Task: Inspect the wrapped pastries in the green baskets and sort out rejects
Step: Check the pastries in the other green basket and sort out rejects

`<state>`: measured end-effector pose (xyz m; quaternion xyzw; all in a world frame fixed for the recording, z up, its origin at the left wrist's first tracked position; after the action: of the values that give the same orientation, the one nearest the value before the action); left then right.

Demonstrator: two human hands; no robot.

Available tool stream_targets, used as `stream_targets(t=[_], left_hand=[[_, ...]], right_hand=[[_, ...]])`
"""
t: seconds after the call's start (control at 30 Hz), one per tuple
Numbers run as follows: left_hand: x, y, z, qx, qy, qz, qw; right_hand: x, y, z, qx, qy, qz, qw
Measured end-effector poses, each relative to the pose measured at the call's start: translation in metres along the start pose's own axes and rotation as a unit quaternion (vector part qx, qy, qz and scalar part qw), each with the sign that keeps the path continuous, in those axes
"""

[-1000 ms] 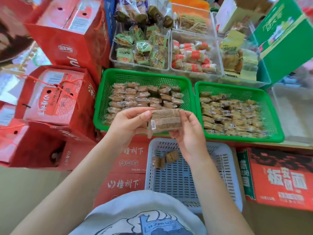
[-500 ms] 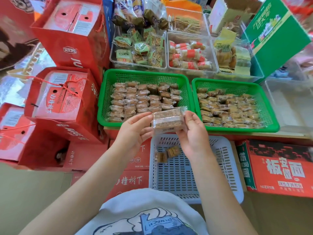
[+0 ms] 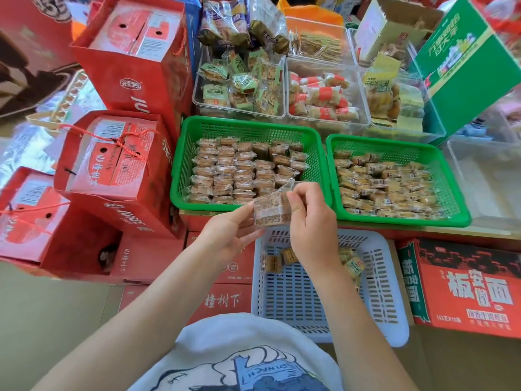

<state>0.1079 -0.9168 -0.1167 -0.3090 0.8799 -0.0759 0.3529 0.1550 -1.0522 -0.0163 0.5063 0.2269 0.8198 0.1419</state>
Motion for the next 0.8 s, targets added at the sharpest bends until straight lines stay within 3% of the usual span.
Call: stream_targets(t=[0.2, 0.37, 0.43, 0.5, 0.6, 0.8], left_hand=[[-0.018, 0.002, -0.003, 0.008, -0.099, 0.102, 0.99], [-0.03, 0.003, -0.003, 0.002, -0.141, 0.091, 0.986], [-0.035, 0.001, -0.005, 0.029, -0.165, 0.101, 0.981], [-0.039, -0.003, -0.008, 0.06, -0.187, 0.115, 0.974], [-0.04, -0.01, -0.011, 0.086, -0.192, 0.134, 0.968], [-0.036, -0.009, 0.0, 0.081, -0.127, 0.087, 0.985]], right_hand=[[-0.006, 0.004, 0.007, -0.006, -0.054, 0.065, 0.996], [-0.026, 0.006, 0.008, 0.001, -0.113, 0.031, 0.993], [-0.037, 0.007, 0.008, -0.004, -0.165, 0.036, 0.986], [-0.052, 0.004, 0.003, -0.028, -0.262, 0.111, 0.958], [-0.063, -0.006, -0.004, -0.065, -0.36, 0.18, 0.913], [-0.071, -0.015, 0.005, -0.063, -0.357, 0.177, 0.915]])
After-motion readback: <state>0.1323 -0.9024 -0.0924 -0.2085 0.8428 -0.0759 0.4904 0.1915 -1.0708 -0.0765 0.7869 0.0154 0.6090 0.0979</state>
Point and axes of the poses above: each hand's wrist, its own z-axis towards the middle knuckle, its own y-axis out of the back of the hand, x = y × z, the point moved 7 cm from there along z, towards the middle knuckle, and after that the axes turned 8 degrees about z, right-handed, at the moved point
